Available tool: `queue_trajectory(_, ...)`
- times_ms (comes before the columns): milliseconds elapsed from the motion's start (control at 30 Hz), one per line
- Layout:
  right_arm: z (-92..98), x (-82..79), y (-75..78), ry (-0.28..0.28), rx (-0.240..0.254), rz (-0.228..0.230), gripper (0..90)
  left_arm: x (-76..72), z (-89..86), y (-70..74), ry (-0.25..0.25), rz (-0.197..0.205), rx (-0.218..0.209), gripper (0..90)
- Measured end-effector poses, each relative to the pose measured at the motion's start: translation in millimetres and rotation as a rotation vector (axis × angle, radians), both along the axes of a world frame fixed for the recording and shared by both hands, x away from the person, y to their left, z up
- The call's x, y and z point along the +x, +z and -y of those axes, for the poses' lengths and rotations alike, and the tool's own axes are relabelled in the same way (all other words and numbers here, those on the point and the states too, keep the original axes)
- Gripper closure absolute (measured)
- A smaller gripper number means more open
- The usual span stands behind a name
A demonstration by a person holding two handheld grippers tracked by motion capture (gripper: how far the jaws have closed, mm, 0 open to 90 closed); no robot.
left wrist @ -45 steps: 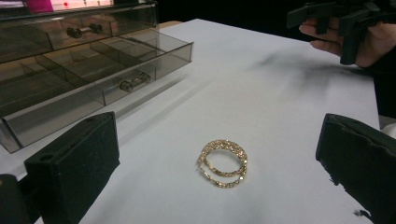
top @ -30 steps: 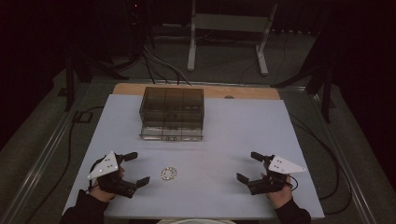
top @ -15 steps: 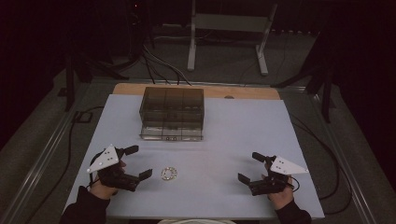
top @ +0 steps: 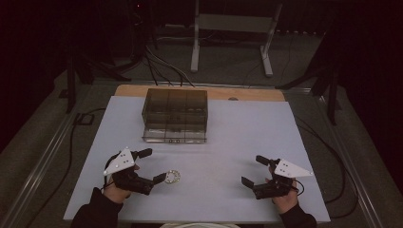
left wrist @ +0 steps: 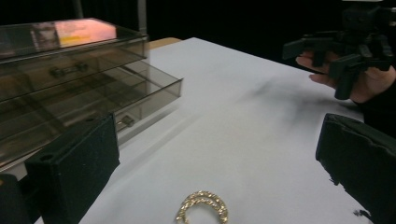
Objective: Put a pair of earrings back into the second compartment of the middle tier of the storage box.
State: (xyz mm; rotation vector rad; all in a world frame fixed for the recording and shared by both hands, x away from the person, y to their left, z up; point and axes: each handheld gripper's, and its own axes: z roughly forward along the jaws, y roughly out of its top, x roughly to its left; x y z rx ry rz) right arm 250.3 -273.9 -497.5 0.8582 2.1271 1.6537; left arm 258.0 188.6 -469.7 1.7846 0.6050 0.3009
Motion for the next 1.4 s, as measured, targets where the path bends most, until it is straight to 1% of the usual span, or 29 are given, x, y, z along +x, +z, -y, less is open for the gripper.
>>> queue_trajectory(100,-0.1,0.2,-0.1,0.001,0.002,-0.003,0.0,0.0,4.3,-1.5,-0.009,-0.009,0.006,0.5)
queue_trajectory(167,-0.4,-0.2,-0.2,0.003,-0.002,-0.003,0.0,0.5,6.8,-2.3,-0.016,-0.016,0.027,0.5)
queue_trajectory(233,-0.1,0.3,-0.2,0.005,0.001,-0.005,0.0,2.4,8.2,-4.0,-0.021,-0.041,0.036,0.5)
queue_trajectory(267,-0.1,0.4,-0.2,0.004,0.004,-0.009,0.0,3.1,8.8,-5.2,-0.026,-0.048,0.042,0.5)
queue_trajectory(300,-0.2,0.5,-0.3,0.004,0.004,-0.01,0.0,3.9,9.3,-6.6,-0.035,-0.052,0.053,0.5)
queue_trajectory(367,-0.4,0.3,-0.4,0.006,0.001,-0.01,0.0,6.3,9.9,-10.5,-0.032,-0.062,0.082,0.5)
queue_trajectory(433,-0.3,0.6,-0.2,0.008,0.003,-0.012,0.0,9.1,9.6,-15.8,-0.033,-0.08,0.1,1.2)
queue_trajectory(500,-0.2,0.5,-0.2,0.007,0.005,-0.013,0.0,11.0,10.2,-20.7,-0.027,-0.089,0.13,5.2)
queue_trajectory(567,-0.2,1.0,-0.6,0.009,0.003,-0.015,0.0,13.1,10.7,-24.8,-0.032,-0.104,0.143,7.4)
queue_trajectory(633,-0.2,1.6,-0.9,0.008,0.003,-0.018,0.0,14.3,10.7,-27.9,-0.02,-0.107,0.149,14.5)
queue_trajectory(667,-0.1,1.5,-0.9,0.01,0.005,-0.019,0.0,14.8,11.2,-29.0,-0.023,-0.111,0.155,16.3)
queue_trajectory(733,-0.3,1.0,-0.8,0.011,0.002,-0.019,0.0,14.9,11.7,-30.3,-0.035,-0.107,0.169,18.6)
queue_trajectory(800,-0.4,1.5,-1.0,0.014,0.002,-0.021,0.0,16.3,12.0,-32.1,-0.024,-0.116,0.178,25.5)
queue_trajectory(833,-0.4,1.6,-1.1,0.014,0.003,-0.023,0.0,17.6,12.1,-33.4,-0.018,-0.122,0.187,28.6)
queue_trajectory(867,-0.4,1.5,-1.1,0.015,0.002,-0.023,0.0,18.7,12.4,-34.9,-0.019,-0.13,0.2,33.5)
queue_trajectory(900,-0.5,1.4,-1.2,0.015,0.001,-0.022,0.0,19.5,12.8,-36.6,-0.018,-0.125,0.218,36.1)
queue_trajectory(933,-0.6,1.3,-1.1,0.015,-0.002,-0.021,0.0,20.2,13.3,-38.1,-0.003,-0.117,0.239,39.2)
queue_trajectory(967,-0.6,1.3,-1.1,0.015,-0.002,-0.021,0.0,20.2,13.3,-38.1,-0.003,-0.117,0.239,43.0)
queue_trajectory(1000,-0.6,1.4,-1.0,0.015,-0.003,-0.02,0.0,22.0,12.8,-39.3,0.001,-0.121,0.245,43.0)
queue_trajectory(1100,-0.2,1.2,-1.0,0.015,-0.001,-0.021,0.0,26.5,11.9,-41.0,0.001,-0.136,0.241,50.7)
queue_trajectory(1133,-0.2,1.2,-1.0,0.016,-0.002,-0.02,0.0,28.0,12.1,-41.9,-0.005,-0.137,0.237,52.0)
queue_trajectory(1200,-0.4,1.8,-1.1,0.015,-0.004,-0.02,0.0,30.3,13.5,-43.7,-0.018,-0.154,0.238,56.8)
queue_trajectory(1267,-0.6,1.6,-1.2,0.013,-0.002,-0.027,0.0,32.1,15.6,-45.6,-0.024,-0.164,0.25,59.1)
queue_trajectory(1300,-0.7,1.4,-1.2,0.012,-0.005,-0.026,0.0,32.8,16.9,-46.5,-0.038,-0.171,0.259,62.1)
queue_trajectory(1333,-0.8,1.2,-1.2,0.013,-0.008,-0.025,0.0,33.0,18.8,-47.5,-0.046,-0.174,0.263,62.4)
queue_trajectory(1400,-0.8,1.6,-1.3,0.012,-0.008,-0.027,0.0,33.9,22.1,-49.1,-0.05,-0.177,0.289,64.6)
